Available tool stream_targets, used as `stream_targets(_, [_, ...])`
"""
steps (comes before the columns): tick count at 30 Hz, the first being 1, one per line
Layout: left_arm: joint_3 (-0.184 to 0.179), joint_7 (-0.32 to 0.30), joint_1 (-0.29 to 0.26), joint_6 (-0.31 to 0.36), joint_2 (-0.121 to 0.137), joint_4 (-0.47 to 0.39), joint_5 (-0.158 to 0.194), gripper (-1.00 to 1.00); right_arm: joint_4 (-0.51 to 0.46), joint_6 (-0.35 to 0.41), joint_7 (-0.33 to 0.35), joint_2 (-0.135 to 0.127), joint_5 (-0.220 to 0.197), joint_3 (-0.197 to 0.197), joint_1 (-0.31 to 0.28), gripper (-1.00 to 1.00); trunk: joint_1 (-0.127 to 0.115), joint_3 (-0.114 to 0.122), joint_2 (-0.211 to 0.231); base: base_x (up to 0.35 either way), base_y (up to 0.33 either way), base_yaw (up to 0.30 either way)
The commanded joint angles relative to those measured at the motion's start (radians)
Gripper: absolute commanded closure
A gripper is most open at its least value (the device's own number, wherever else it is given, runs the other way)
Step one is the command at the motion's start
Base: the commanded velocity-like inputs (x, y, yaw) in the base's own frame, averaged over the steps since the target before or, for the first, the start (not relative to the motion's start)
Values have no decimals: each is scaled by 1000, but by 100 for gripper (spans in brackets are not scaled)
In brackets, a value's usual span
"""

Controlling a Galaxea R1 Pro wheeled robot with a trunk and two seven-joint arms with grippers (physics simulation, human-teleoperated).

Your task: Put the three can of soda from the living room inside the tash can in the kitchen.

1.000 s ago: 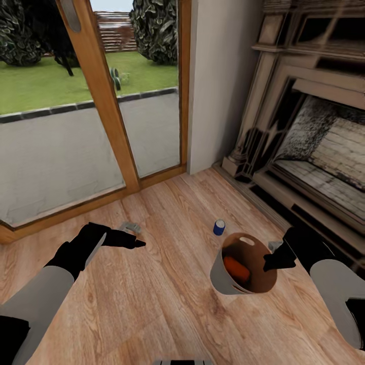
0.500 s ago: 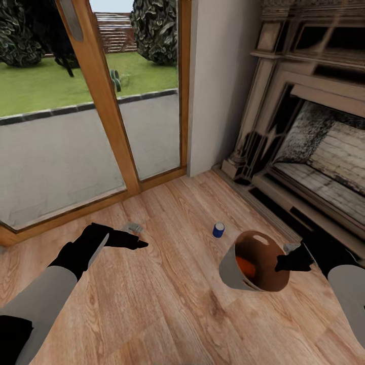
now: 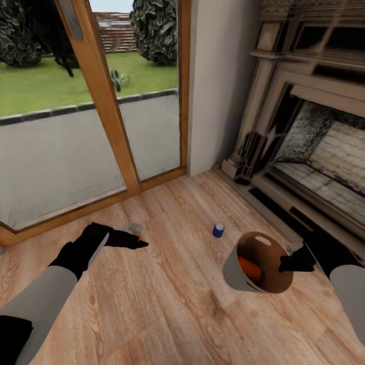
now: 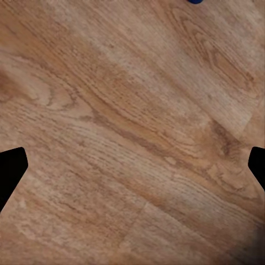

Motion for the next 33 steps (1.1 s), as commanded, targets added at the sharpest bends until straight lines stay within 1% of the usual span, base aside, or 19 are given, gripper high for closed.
stream_targets(1, [0, 0, 0, 0, 0, 0, 0, -100, 0, 6, 0, 0, -18, -6, 0, 100, 0, 1, 0, 0, 41, -52])
stream_targets(6, [0, 0, 0, 7, 0, 0, 0, -100, 0, 6, -1, 0, -18, -55, 0, 100, 0, 5, 0, 0, 132, -125])
stream_targets(10, [0, 0, 0, 10, 0, 1, 0, -100, 0, 6, -1, -1, -17, -68, 0, 100, 0, 9, 0, 0, 158, -170])
stream_targets(16, [0, 0, 0, 11, 0, 3, -1, -100, -1, 7, 0, 0, -18, -73, 0, 100, 0, 17, 0, 0, 104, -182])
stream_targets(26, [-1, 1, 0, 11, 0, 7, -3, -100, -2, 8, 1, 2, -18, -74, 0, 100, 0, 29, 0, 0, 9, -173])
stream_targets(33, [-2, 1, 0, 11, 0, 7, -4, -100, -1, 3, 12, 6, -18, -74, 0, 100, 0, 32, 0, 0, 0, -47])
